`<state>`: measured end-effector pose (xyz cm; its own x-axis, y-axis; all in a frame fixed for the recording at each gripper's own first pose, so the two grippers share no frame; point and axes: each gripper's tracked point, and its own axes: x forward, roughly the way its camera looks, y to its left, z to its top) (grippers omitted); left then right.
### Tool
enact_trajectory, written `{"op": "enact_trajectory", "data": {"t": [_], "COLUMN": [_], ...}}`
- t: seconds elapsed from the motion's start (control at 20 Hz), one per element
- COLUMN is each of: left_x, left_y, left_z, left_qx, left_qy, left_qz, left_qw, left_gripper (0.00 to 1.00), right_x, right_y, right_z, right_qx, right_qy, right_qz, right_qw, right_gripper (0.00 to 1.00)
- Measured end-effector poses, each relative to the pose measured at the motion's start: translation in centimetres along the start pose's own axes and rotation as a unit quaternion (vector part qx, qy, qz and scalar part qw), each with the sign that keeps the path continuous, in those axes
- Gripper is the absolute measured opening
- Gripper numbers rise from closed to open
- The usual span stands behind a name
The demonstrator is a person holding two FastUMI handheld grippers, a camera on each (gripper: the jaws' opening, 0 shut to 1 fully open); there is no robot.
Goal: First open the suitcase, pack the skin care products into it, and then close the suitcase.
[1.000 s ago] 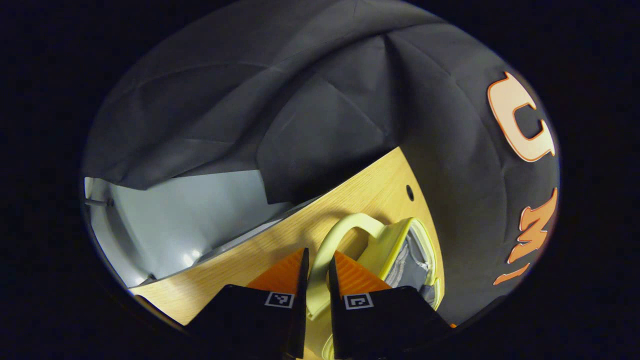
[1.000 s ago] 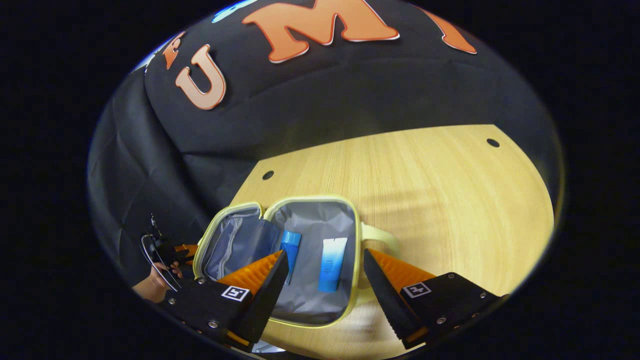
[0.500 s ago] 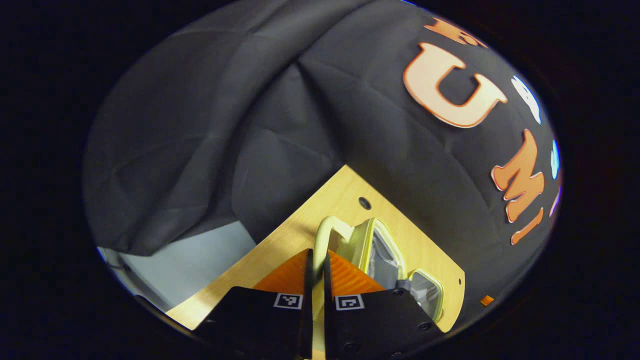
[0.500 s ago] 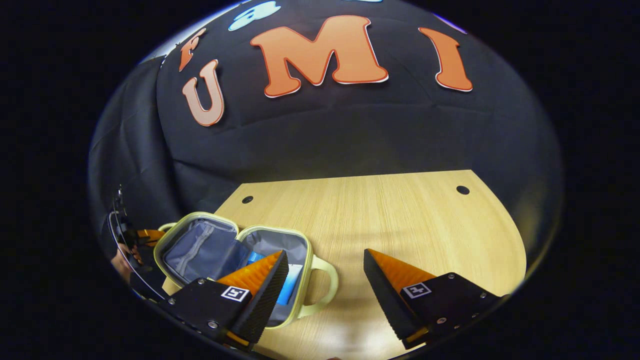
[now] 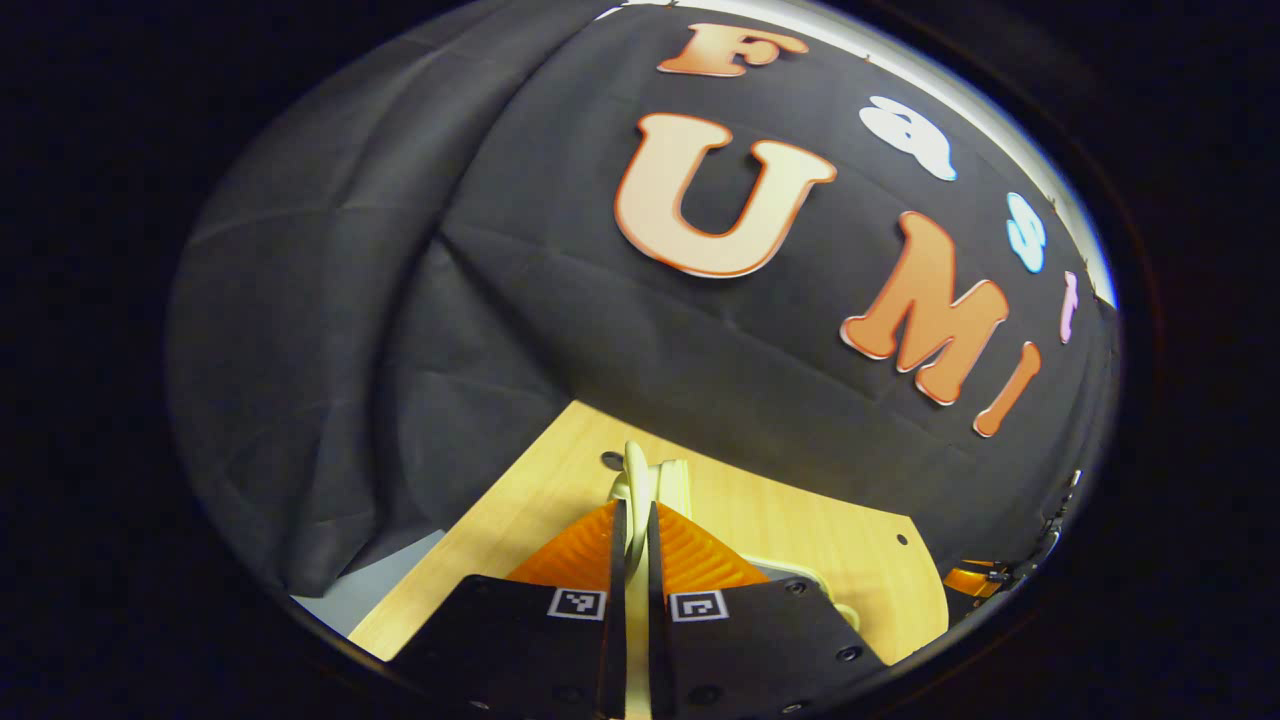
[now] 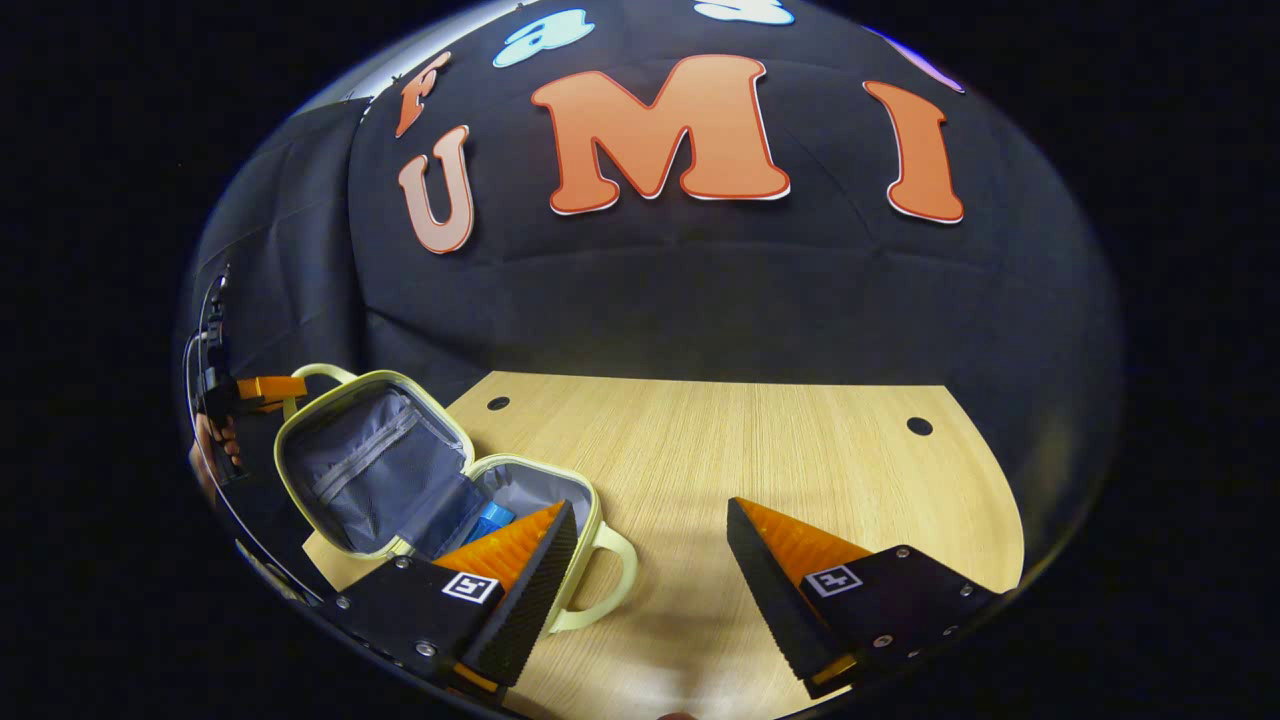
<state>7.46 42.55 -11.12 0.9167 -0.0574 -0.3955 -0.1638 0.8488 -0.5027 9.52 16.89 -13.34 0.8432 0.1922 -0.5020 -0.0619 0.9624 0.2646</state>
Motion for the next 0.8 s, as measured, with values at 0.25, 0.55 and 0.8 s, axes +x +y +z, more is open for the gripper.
{"op": "enact_trajectory", "data": {"t": [0.25, 0.55, 0.8], "left_x": [-0.3, -1.6, -1.7], "left_y": [-6.0, -15.5, -24.0], "left_z": [-0.5, -2.4, -7.5], "left_qx": [0.066, 0.078, 0.093], "left_qy": [-0.014, -0.009, 0.015], "left_qz": [-0.01, -0.077, -0.14], "left_qw": [0.998, 0.994, 0.986], "left_gripper": [0.09, 0.09, 0.09], "right_x": [-0.5, -1.2, -1.9], "right_y": [-1.7, -3.2, -4.6], "right_z": [0.5, 1.0, 0.4], "right_qx": [-0.009, -0.026, -0.03], "right_qy": [-0.009, -0.026, -0.03], "right_qz": [0.008, 0.009, 0.008], "right_qw": [1.0, 0.999, 0.999], "right_gripper": [0.95, 0.95, 0.96]}}
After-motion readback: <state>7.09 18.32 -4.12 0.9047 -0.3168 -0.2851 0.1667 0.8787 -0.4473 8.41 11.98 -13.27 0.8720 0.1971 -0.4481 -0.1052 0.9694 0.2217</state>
